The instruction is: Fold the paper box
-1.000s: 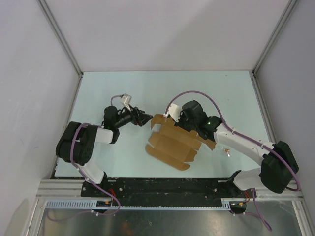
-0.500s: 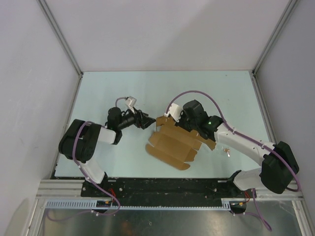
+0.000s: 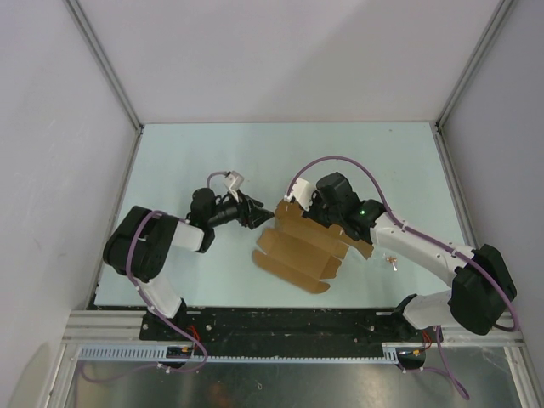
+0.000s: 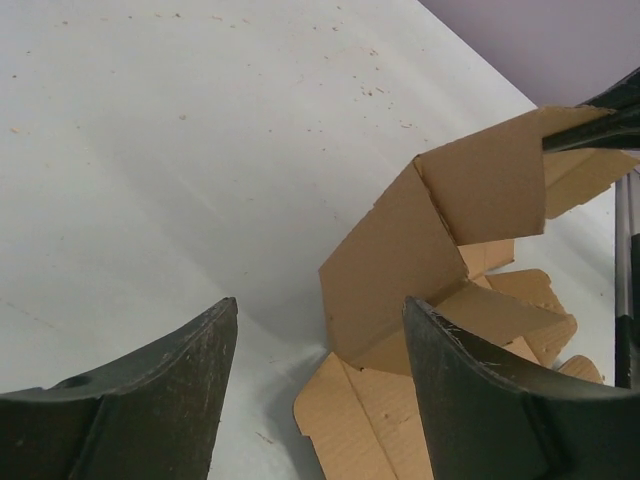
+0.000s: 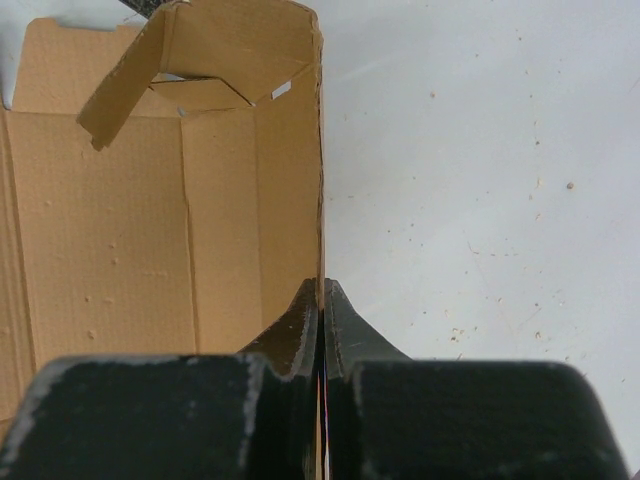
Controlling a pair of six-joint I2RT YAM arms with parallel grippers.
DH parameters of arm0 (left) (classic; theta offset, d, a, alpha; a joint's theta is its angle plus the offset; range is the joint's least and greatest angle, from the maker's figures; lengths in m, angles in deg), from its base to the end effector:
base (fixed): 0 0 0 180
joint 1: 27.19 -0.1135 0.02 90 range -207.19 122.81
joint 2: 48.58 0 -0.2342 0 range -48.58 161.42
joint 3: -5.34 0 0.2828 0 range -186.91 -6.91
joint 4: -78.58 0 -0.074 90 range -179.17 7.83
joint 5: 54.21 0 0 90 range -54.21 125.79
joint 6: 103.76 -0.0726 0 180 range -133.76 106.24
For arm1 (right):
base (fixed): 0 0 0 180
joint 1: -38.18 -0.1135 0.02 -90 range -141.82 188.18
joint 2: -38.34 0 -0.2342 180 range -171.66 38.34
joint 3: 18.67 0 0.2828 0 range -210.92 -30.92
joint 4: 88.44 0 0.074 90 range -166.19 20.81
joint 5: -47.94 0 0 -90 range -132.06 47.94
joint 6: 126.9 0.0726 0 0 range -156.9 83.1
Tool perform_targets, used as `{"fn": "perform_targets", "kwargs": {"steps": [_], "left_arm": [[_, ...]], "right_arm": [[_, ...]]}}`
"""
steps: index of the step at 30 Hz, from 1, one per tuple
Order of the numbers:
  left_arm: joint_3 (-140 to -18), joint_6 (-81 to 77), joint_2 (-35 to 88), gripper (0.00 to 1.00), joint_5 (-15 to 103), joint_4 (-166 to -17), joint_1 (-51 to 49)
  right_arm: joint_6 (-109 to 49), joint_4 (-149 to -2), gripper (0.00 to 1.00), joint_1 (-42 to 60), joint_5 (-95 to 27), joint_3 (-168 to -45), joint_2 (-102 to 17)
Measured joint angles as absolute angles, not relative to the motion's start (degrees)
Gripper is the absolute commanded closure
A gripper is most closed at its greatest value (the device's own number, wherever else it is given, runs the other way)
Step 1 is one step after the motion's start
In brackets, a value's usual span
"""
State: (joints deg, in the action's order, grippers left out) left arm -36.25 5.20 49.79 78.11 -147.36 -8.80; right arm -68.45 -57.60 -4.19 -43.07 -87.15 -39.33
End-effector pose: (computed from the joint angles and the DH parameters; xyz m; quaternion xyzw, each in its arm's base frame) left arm 0.3019 -0.1519 0.0846 0.2264 0.7199 -0.4538 0.4738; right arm 0.2679 0.2426 0.2028 -0.5420 0.7265 0.0319 0.4212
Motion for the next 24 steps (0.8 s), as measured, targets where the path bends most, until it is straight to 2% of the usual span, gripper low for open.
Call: {"fn": "perform_targets", "kwargs": {"steps": [11, 24], "left_arm": [[-34.7, 4.6, 50.6, 0.31, 79.1, -149.1, -8.3], [-34.6, 4.7, 52.5, 0.32, 80.0, -151.7, -8.3]], "right_arm": [[-68.5, -57.1, 1.00, -4.2, -43.6, -87.2, -39.5], [-68.5, -56.3, 1.00, -7.9, -50.7, -87.2, -42.7]]}}
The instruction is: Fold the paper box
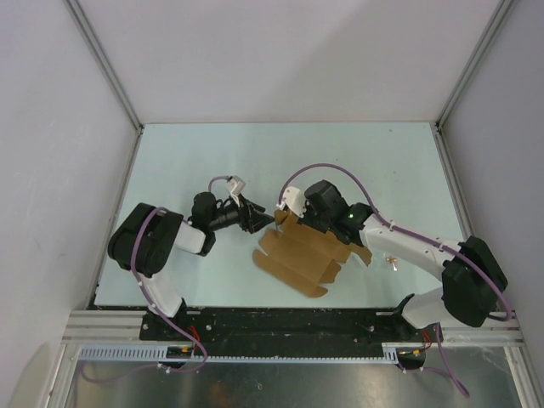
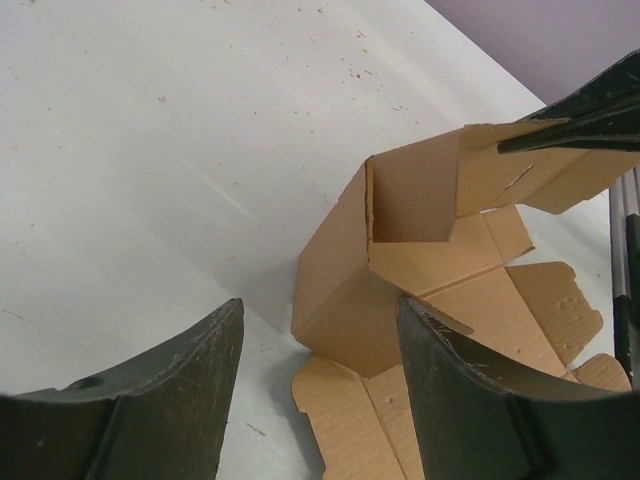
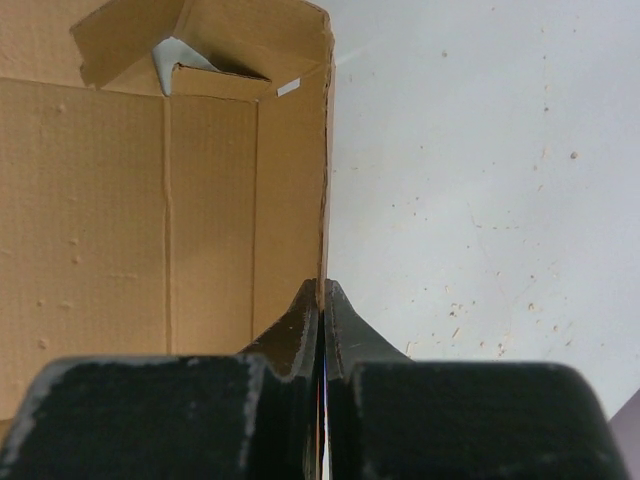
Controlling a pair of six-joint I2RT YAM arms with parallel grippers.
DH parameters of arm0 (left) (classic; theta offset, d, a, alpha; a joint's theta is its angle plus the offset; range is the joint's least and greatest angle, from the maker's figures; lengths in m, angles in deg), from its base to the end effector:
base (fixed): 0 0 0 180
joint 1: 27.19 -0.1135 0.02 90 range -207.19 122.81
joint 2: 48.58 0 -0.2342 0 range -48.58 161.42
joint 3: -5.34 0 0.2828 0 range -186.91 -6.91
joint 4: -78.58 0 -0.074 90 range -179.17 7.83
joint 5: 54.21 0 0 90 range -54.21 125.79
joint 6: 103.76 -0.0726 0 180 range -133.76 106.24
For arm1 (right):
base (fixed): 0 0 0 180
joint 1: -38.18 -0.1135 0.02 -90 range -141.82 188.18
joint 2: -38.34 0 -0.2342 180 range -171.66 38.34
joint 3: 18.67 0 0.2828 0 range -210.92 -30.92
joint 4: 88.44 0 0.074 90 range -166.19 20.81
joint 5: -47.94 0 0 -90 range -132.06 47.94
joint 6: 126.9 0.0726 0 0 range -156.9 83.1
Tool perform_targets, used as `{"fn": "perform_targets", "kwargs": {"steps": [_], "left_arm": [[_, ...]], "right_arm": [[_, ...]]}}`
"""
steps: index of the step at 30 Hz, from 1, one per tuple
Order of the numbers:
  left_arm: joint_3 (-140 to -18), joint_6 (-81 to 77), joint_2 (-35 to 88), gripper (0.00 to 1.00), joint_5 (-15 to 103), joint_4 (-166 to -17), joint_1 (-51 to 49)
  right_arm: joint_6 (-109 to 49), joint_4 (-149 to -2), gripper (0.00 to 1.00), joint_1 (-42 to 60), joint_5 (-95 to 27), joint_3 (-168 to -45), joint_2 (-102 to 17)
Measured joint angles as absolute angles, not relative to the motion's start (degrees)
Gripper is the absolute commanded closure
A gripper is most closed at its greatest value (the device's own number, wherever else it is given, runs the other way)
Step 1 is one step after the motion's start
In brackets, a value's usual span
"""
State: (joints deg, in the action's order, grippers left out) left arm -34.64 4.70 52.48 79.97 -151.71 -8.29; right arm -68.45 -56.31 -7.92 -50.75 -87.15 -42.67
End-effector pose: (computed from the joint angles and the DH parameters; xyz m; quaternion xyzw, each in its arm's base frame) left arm 0.2916 -0.1533 0.0722 0.2425 0.7130 -0.4637 0.4668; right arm 0.2597 0.2541 0.1810 -0.5541 0.7351 -0.0207 0.3901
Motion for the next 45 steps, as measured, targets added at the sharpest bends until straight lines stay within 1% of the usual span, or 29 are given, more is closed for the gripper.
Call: {"fn": "perform_targets", "kwargs": {"steps": [12, 23, 36, 45], "left_arm": [[-34.6, 4.7, 54.6, 0.34, 81.3, -153.2, -7.3], [-34.6, 4.7, 56.7, 0.35, 81.7, -154.6, -6.6], [-34.6, 4.5, 59.4, 0.36, 83.1, -157.2, -6.3], [-34.7, 4.2, 61.3, 0.37, 84.2, -160.5, -6.3]], "right_arm": [[-69.0, -56.8, 1.00, -10.3, -58.9, -87.2, -45.6], [-70.9, -59.8, 1.00, -12.9, -64.1, -84.8, -45.6], [-75.1, -62.2, 1.00, -14.5, -66.4, -83.5, -45.6], [-77.7, -66.8, 1.00, -16.1, -71.2, -81.6, -47.2]]}}
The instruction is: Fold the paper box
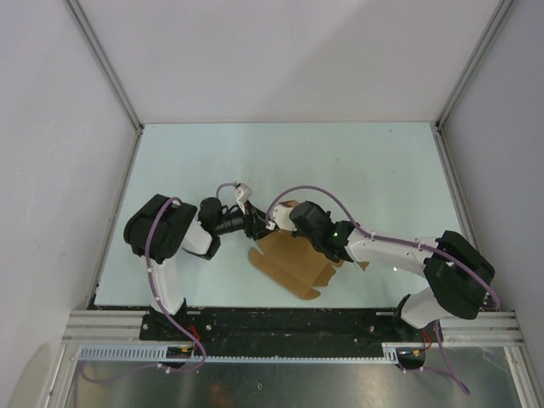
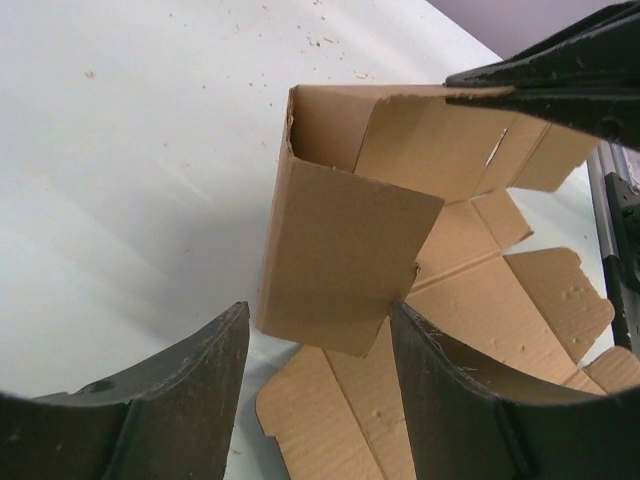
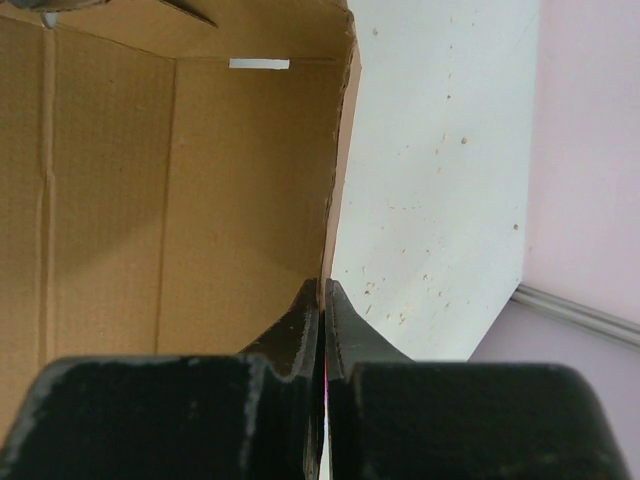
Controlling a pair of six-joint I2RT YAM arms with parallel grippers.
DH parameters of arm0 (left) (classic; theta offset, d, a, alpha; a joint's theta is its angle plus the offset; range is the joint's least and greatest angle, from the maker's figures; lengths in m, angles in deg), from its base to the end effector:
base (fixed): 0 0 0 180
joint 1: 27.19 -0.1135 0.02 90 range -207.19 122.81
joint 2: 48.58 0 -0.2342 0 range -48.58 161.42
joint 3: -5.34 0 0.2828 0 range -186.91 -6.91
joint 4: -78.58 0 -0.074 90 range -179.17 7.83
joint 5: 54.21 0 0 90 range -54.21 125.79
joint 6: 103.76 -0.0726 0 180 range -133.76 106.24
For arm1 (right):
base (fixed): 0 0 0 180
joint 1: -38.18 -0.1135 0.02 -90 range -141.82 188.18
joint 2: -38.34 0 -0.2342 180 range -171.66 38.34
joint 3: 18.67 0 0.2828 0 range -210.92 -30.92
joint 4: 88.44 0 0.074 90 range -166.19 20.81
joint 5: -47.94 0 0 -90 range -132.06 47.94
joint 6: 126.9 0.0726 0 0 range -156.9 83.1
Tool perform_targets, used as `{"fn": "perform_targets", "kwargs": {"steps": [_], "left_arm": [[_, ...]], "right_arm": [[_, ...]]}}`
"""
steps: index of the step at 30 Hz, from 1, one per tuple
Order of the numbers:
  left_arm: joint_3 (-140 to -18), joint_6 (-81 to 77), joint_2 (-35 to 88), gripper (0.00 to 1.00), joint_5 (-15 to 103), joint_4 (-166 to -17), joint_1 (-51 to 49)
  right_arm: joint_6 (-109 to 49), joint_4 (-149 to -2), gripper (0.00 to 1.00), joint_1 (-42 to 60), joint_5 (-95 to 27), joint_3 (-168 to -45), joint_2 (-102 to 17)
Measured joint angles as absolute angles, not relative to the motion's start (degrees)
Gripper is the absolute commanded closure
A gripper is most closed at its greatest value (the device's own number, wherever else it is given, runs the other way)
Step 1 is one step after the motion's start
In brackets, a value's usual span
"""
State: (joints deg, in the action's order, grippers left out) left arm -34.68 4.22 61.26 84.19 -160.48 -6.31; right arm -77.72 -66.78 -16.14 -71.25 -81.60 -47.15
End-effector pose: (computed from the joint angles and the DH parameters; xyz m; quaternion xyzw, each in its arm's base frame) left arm 0.2769 -0.1637 0.0455 0.2791 0.6958 -0.4913 0.4435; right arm 0.2394 0.2727 0.1427 -0.5919 0.6738 -0.1863 0.4011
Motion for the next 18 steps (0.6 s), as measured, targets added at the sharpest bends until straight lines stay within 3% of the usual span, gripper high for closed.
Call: {"fn": "perform_targets", "kwargs": {"steps": [18], "left_arm": [[-33.8, 1.6, 61.3, 0.33, 80.9, -162.5, -5.1]], "right_arm": [[-80.8, -70.9, 1.00, -16.8, -69.0, -78.5, -45.4]]}}
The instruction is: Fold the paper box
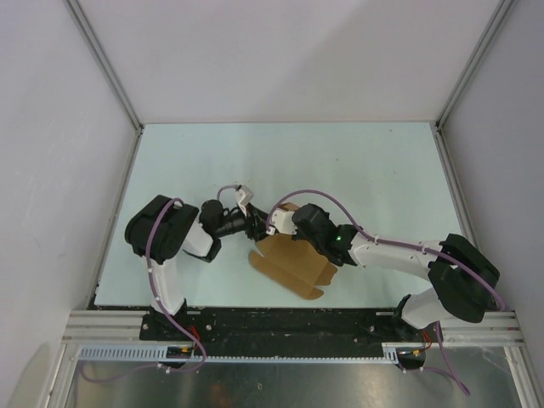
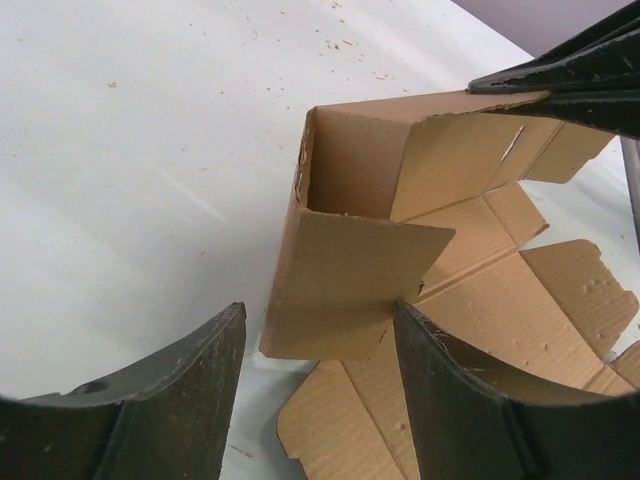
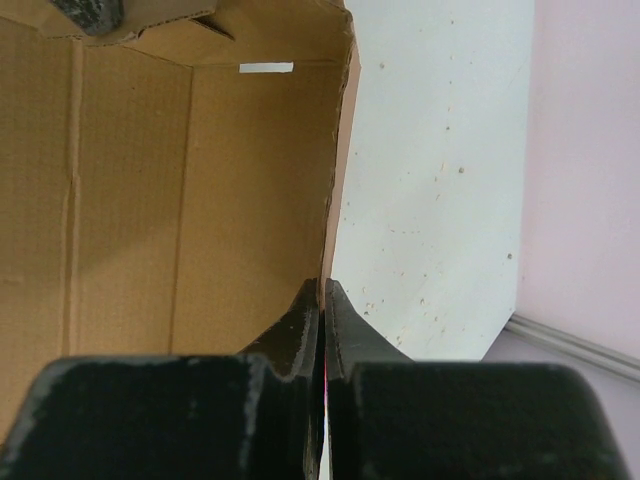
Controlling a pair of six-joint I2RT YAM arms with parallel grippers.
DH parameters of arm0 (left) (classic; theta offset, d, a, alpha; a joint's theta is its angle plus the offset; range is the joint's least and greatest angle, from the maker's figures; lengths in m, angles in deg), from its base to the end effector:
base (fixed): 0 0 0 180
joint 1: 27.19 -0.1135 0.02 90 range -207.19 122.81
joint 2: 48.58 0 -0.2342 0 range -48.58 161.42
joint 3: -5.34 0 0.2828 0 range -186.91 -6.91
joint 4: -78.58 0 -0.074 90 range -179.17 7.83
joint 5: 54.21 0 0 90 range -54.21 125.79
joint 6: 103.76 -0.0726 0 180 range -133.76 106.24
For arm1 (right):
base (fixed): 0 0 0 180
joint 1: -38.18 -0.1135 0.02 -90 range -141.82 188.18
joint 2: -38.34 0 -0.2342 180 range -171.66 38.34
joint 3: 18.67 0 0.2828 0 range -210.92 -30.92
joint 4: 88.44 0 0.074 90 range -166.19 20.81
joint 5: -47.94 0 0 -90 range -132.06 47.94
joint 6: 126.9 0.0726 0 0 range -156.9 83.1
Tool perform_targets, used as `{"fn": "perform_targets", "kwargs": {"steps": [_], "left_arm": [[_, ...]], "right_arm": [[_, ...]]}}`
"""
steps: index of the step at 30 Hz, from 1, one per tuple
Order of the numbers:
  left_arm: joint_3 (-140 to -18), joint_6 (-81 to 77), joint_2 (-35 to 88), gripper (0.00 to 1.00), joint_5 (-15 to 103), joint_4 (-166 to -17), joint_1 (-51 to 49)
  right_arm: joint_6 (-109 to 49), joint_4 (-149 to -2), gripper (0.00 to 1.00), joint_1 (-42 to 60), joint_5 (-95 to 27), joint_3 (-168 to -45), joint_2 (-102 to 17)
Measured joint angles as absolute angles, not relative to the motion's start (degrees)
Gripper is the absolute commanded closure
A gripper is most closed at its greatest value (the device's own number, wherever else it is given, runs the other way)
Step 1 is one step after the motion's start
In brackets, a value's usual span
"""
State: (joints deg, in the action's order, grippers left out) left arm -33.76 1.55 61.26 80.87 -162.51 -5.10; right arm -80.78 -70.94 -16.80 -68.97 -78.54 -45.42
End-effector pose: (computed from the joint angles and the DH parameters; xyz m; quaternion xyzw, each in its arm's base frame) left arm 0.2737 -0.1666 0.0458 0.2886 0.6899 -0.4685 0.4705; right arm 0.2319 0.2737 0.1401 -0.6110 0.6492 -0.1723 0.4189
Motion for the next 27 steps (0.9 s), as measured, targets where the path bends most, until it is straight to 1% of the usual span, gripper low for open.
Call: {"fn": "perform_targets", "kwargs": {"steps": [2, 12, 27], "left_arm": [[-33.4, 1.0, 61.2, 0.32, 80.2, -162.6, -5.1], [-31.2, -2.1, 60.1, 0.31, 76.5, -162.9, -4.9], [-32.5, -3.5, 60.1, 0.30, 78.1, -163.3, -3.9]], "right_arm": [[-81.1, -70.9, 1.00, -16.8, -68.4, -78.5, -45.2], [-82.2, -70.9, 1.00, -16.9, -67.7, -78.2, -44.9], [-82.9, -70.6, 1.00, -17.1, -66.4, -78.2, -44.7]]}}
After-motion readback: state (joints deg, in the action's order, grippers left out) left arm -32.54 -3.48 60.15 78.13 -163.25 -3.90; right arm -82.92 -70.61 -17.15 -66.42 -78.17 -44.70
